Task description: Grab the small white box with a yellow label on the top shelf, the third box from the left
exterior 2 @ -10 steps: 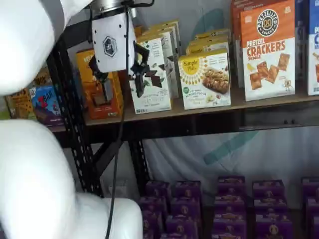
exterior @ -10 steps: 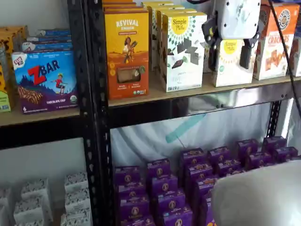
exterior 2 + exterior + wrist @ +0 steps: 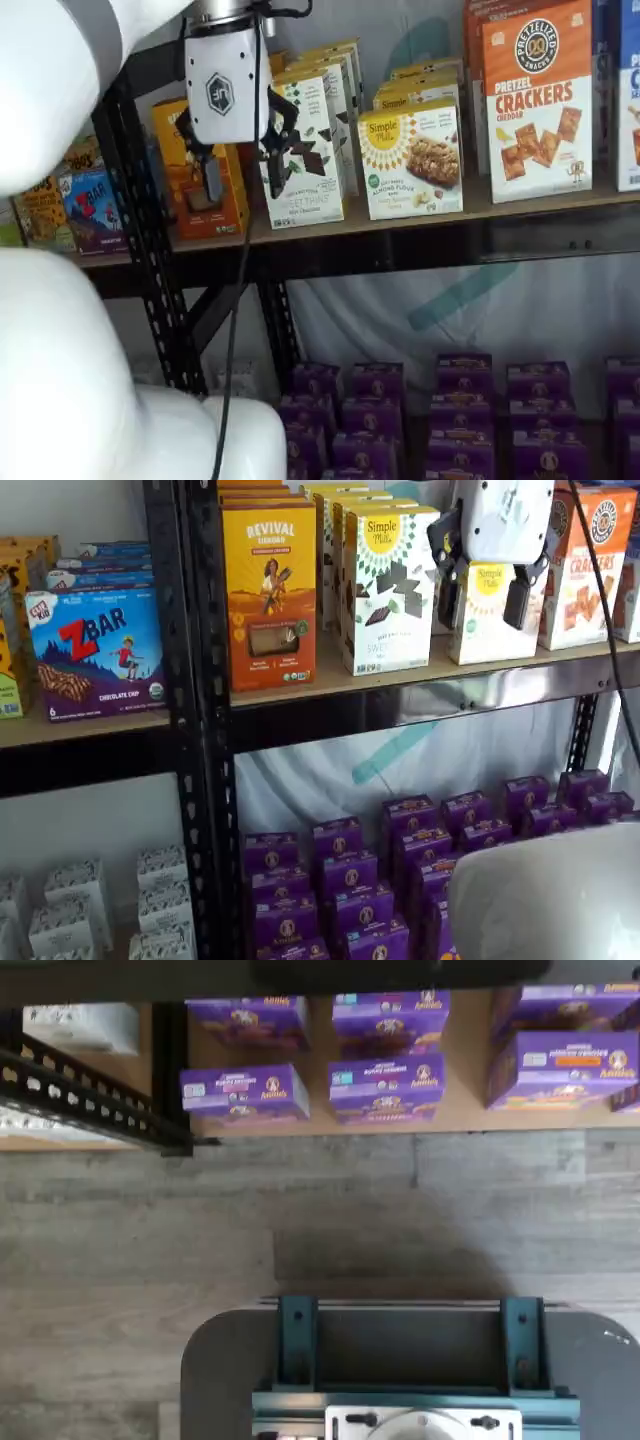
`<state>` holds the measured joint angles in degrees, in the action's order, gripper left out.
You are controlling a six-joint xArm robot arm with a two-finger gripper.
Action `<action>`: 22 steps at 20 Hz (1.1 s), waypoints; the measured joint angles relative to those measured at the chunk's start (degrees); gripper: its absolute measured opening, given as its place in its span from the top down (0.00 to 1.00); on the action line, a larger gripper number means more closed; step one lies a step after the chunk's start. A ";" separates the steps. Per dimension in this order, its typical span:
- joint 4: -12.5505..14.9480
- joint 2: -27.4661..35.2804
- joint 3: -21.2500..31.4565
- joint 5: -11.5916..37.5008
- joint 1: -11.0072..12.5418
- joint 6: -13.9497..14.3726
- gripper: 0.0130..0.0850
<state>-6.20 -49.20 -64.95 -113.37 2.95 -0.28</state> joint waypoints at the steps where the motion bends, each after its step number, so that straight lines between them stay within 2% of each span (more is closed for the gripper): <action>1: 0.54 -0.22 0.24 0.70 -0.35 0.10 0.00; 4: 2.60 -0.68 0.90 3.44 -0.91 -0.21 0.00; 9: 5.70 0.33 1.40 7.65 0.05 -2.15 0.00; 11: 5.90 1.61 1.53 9.64 1.99 -4.03 0.00; 14: 5.84 2.92 1.58 11.26 3.64 -5.66 0.00; 17: 5.22 5.73 1.24 14.30 6.78 -8.61 0.00; 22: 4.87 9.22 0.22 17.23 9.81 -11.60 0.00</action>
<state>-1.33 -39.97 -64.74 -96.14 12.76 -11.88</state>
